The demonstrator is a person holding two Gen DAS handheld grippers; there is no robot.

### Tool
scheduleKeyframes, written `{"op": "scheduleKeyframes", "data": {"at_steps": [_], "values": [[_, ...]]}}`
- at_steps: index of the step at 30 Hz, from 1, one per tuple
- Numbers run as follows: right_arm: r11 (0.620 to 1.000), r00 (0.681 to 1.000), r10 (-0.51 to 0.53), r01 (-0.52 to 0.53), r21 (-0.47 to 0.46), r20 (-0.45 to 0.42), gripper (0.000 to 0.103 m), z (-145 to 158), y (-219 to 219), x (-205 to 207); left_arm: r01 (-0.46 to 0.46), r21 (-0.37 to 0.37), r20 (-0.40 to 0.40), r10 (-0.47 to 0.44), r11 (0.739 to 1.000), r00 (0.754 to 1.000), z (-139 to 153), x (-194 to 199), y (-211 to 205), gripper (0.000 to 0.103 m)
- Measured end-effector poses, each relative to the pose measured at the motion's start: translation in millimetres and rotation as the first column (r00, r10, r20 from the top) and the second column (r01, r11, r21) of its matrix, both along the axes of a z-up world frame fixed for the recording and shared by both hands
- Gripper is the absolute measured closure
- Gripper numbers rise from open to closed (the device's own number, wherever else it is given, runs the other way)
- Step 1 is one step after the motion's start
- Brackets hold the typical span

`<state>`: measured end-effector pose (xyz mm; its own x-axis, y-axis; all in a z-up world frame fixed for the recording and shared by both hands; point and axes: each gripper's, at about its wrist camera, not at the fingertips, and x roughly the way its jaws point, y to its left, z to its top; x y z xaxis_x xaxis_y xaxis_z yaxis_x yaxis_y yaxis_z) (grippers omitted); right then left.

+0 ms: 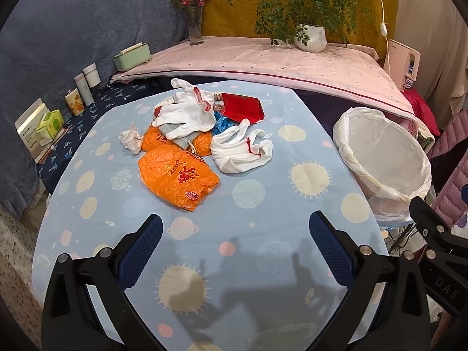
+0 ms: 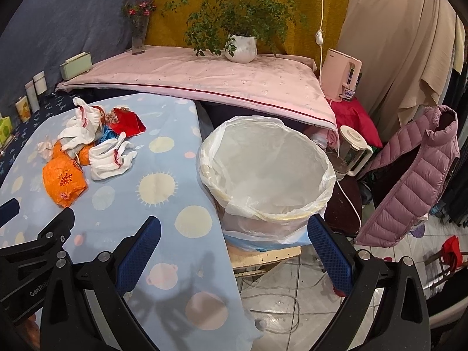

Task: Collect trash
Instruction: 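Reach the left tool to the orange plastic bag and grasp it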

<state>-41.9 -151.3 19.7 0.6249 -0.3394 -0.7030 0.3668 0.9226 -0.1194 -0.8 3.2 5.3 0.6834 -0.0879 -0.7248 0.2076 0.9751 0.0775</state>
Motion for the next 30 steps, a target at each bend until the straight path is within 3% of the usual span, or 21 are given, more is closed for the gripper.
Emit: {"op": "scheduleKeyframes", "data": {"at_steps": [13, 22, 30], "values": [[1.0, 1.0, 0.004, -0.004, 0.01, 0.029, 0.007, -2.7, 12.9, 22.3, -0.075, -0.059, -0.061, 0.071, 0.995, 0.996, -16.0, 41.2, 48.0, 0.007], [0.997, 0.997, 0.063, -0.064, 0.038, 0.036, 0.007, -10.7, 36.8, 61.4, -0.149, -0.107, -0.115, 0.137, 0.983, 0.984, -33.5, 81.3, 92.1, 0.007], [0.986, 0.993, 0.12, -0.121, 0.115, 0.01, 0.007, -32.4, 55.7, 111.4, -0.167, -0.157, -0.207, 0.133, 0.973, 0.969, -58.5, 123.3, 109.2, 0.007]]}}
